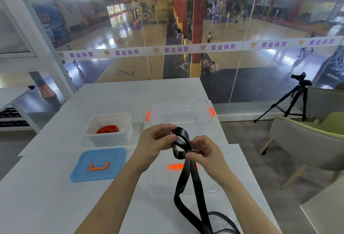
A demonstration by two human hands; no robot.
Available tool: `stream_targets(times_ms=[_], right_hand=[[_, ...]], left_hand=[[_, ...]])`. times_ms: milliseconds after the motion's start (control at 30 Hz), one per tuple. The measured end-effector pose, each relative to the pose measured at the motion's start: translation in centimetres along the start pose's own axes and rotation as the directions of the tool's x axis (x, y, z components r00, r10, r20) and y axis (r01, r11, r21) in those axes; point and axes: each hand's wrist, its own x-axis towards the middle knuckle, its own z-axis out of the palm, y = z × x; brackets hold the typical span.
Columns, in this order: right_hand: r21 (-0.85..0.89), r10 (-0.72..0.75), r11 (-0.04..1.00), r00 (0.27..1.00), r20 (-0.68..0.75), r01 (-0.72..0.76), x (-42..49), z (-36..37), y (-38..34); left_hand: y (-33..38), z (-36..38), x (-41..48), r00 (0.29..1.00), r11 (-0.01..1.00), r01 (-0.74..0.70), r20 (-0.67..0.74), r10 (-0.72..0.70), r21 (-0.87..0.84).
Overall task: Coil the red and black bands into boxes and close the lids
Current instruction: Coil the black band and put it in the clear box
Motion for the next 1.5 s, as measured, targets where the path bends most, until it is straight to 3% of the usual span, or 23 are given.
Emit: stream_targets(times_ms=[200,633,767,900,1167,1300,1400,1500], right_hand=[[0.053,-0.004,0.999,0.996,-0.091,0.009,-0.2,-0.1,-0.4],[0.13,0.032,0.991,0.992,-0.123,-0.016,-1.2,1.8,0.2],[0.174,0.03,0.985,0.978,-0.207,0.007,-1.3,2.4,-0.1],[0.258,0.026,0.965,0.955,-0.296,0.053,-1.0,1.8,-0.4],[0.265,-0.029,0.955,0.927,-0.374,0.137,-0.4,0.0,-1.0],[0.138,-0.081,0.983,0.953,-0.291,0.126,-0.9,-0.6,-1.5],[0.043,-0.109,0.992,0.979,-0.174,0.118,-1.3,-0.9,-1.7],[-0.078,-0.146,0.987,0.985,-0.092,0.14,-1.4,-1.2,-1.9]], left_hand=[[0.5,0.6,-0.1,0.999,1.0,0.005,-0.034,-0.006,-0.023],[-0.2,2.1,-0.5,0.988,0.922,-0.056,-0.154,-0.004,-0.384],[-0.6,2.1,-0.6,0.989,0.874,-0.053,-0.149,-0.023,-0.482],[-1.2,1.5,-0.8,0.988,0.879,-0.031,-0.148,-0.046,-0.477],[-2.3,0.5,-1.8,0.997,0.97,0.08,0.024,-0.076,-0.228],[-1.3,-1.2,-1.5,0.994,0.995,0.024,0.1,-0.033,0.092],[0.4,-1.6,-1.2,0.997,0.941,-0.049,0.075,0.025,0.335],[1.9,-0.9,-1.1,0.983,0.803,-0.116,0.186,0.007,0.585]])
